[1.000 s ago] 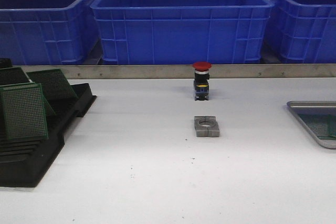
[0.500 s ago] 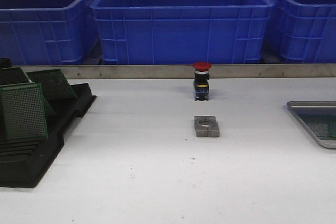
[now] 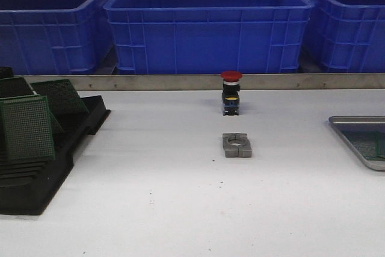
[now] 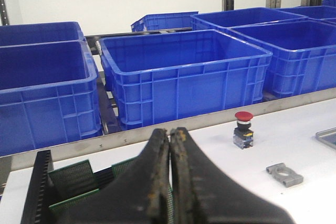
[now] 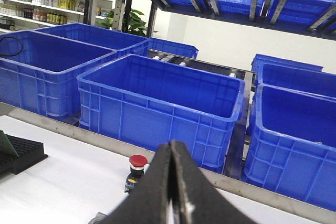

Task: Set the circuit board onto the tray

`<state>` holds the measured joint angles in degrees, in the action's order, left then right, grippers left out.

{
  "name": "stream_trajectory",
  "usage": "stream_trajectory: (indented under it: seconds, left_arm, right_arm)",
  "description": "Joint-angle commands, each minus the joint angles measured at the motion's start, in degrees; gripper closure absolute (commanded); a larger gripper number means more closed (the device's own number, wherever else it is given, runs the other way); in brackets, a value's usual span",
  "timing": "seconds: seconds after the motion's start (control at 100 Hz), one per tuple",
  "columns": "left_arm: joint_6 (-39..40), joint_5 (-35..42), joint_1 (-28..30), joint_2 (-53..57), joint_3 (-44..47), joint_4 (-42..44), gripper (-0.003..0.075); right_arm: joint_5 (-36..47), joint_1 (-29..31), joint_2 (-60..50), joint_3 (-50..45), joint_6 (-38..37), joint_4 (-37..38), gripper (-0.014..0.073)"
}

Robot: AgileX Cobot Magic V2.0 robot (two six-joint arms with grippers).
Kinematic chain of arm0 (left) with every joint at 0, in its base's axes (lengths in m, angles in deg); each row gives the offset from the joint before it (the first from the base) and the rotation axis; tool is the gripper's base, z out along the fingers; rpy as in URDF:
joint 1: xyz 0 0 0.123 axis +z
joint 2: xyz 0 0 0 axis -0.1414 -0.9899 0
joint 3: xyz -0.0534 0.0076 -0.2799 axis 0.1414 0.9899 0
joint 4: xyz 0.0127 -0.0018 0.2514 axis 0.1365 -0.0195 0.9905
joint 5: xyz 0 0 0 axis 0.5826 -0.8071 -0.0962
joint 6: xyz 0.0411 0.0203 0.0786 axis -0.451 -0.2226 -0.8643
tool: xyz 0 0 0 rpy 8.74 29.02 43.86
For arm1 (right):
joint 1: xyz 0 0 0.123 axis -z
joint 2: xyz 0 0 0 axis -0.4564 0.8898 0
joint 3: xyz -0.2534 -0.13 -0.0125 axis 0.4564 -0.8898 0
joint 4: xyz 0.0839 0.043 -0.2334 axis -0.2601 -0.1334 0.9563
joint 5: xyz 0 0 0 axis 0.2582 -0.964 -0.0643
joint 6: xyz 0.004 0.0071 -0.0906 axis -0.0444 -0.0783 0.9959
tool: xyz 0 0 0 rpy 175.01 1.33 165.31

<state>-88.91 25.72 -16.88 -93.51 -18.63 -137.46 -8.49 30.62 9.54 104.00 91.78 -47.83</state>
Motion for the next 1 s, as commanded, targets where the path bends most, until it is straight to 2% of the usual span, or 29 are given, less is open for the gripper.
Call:
stream_trajectory:
  seconds: [0.0, 0.03, 0.08, 0.12, 0.15, 0.2, 0.27, 0.32, 0.46, 0.54, 0.63, 0.66, 0.77, 0.99]
  left_arm:
    - [0.53, 2.02, -0.39, -0.54, -0.9, 2.48, 0.0737]
    - [1.67, 3.06, -0.39, -0.54, -0.76, 6.78, 0.0737]
    - [9.09, 4.75, -0.39, -0.54, -0.21, 15.57, 0.0737]
    - [20.03, 6.09, -0.39, -0.54, 0.63, 23.73, 0.0737]
    - [28.62, 6.74, -0.39, -0.54, 1.25, 33.07, 0.0737]
    - [46.11, 7.91, -0.28, -0.54, 2.66, 46.19, 0.0737]
    - [62.8, 8.27, 0.91, -0.54, 4.81, 60.4, 0.0737]
    - [74.38, 7.35, 2.53, -0.54, 6.16, 68.2, 0.0737]
    - [93.21, -1.03, 9.12, 1.0, 7.89, 83.3, 0.0737]
    - [97.45, -6.18, 12.81, 3.72, 8.33, 88.01, 0.0737]
    - [97.76, -4.88, 16.77, 7.78, 10.54, 89.81, 0.0737]
    - [97.76, -7.53, 17.92, 9.16, 10.29, 90.65, 0.0737]
    - [98.02, -7.19, 21.74, 8.76, 10.31, 92.33, 0.0737]
    - [98.02, -9.03, 23.58, 8.85, 10.31, 93.71, 0.0737]
  right_arm:
    - [2.42, -0.08, 0.46, 1.33, 0.51, -1.43, 0.0655]
    - [2.42, -0.08, 0.46, 1.33, 0.51, -1.43, 0.0655]
    - [2.42, -0.08, 0.46, 1.33, 0.51, -1.43, 0.0655]
    - [2.42, -0.08, 0.46, 1.33, 0.51, -1.43, 0.0655]
    - [2.42, -0.08, 0.46, 1.33, 0.51, -1.43, 0.0655]
    - [2.42, -0.08, 0.46, 1.33, 0.51, -1.43, 0.0655]
    - [2.42, -0.08, 0.46, 1.33, 0.51, -1.43, 0.0655]
    - [2.42, -0.08, 0.46, 1.33, 0.51, -1.43, 0.0655]
    - [2.42, -0.08, 0.46, 1.33, 0.51, -1.43, 0.0655]
    - [2.42, -0.08, 0.46, 1.33, 0.51, -1.43, 0.0655]
    - [2.42, -0.08, 0.46, 1.33, 0.51, -1.43, 0.0655]
    - [2.42, -0.08, 0.46, 1.33, 0.51, -1.43, 0.0655]
    - [2.36, -0.08, 0.49, 1.33, 0.51, -1.43, 0.0655]
    - [2.36, -0.08, 0.48, 1.33, 0.51, -1.43, 0.0655]
